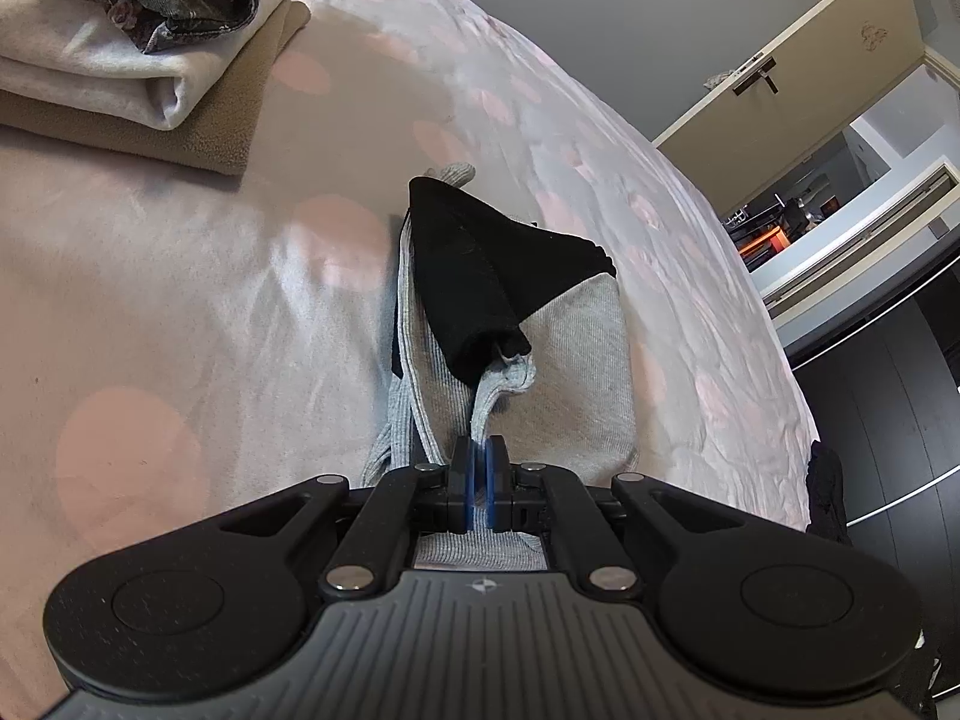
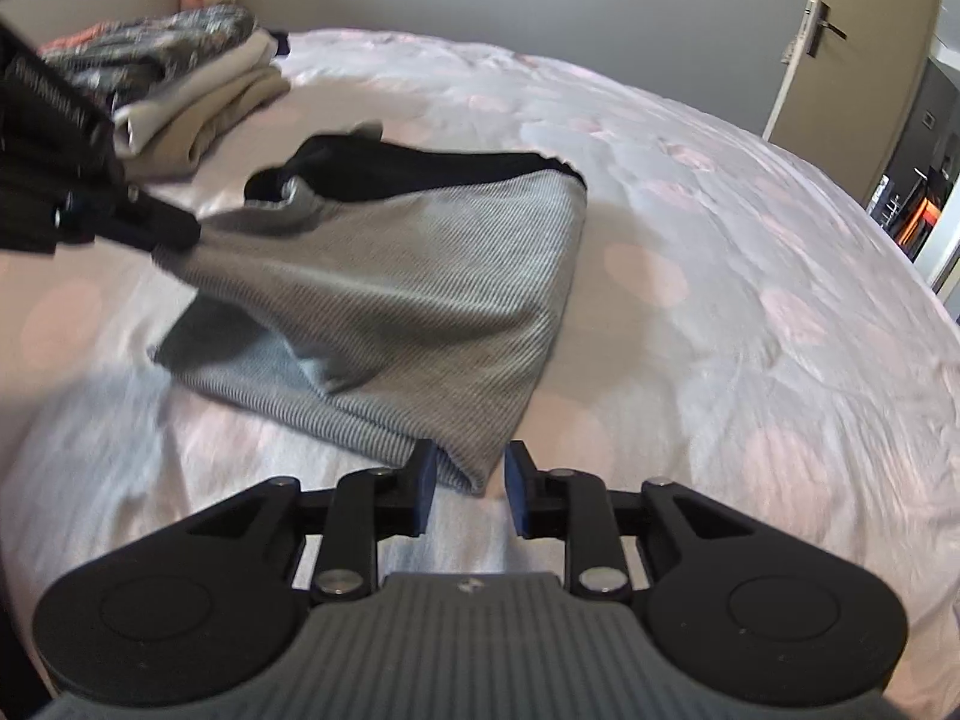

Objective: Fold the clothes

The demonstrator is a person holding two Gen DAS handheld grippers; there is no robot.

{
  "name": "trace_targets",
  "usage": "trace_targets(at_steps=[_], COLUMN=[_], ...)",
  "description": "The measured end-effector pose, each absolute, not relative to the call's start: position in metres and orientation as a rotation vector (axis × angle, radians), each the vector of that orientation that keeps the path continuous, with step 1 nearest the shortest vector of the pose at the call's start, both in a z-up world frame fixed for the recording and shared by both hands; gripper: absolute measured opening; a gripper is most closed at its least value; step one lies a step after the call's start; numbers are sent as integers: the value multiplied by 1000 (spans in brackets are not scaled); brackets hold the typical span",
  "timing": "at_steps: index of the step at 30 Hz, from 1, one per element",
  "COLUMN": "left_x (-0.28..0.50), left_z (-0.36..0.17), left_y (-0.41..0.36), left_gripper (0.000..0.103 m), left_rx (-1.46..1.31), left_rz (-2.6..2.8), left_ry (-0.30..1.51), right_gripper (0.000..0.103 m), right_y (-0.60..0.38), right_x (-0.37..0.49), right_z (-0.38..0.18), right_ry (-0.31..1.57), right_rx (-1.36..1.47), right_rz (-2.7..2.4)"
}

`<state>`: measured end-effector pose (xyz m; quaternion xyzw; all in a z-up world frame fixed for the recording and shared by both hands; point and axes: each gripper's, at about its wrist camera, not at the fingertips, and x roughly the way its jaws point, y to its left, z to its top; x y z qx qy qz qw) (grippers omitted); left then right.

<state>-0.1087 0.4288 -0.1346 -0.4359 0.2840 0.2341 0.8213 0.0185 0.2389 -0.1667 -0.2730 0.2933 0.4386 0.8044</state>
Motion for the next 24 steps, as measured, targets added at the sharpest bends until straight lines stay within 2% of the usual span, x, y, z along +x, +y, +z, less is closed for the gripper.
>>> trace_targets(at_steps=[4, 11, 13, 15, 20, 24], left_x=[-108, -108, -109, -111, -118, -114], left_z=[-136, -138, -139, -137, -123, -122], left_y=[430, 431, 432, 432, 427, 420], left_gripper=[2, 2, 2, 2, 1, 1], left_rx=[-936, -942, -946, -947, -913, -903], left_rz=[499, 497, 498, 498, 464, 431], left_ry=[608, 613, 613, 601, 515, 553], right_gripper=[27, 28, 23, 6, 4, 4], right_y=[250, 270, 272, 267, 238, 221], right_x=[12, -18, -22, -19, 1, 23], right_z=[-175, -191, -196, -189, -153, -141], right_ry=[580, 354, 319, 321, 326, 426], right_rx=[-693, -933, -977, -925, -686, -531], right_rz=[905, 892, 886, 899, 868, 834])
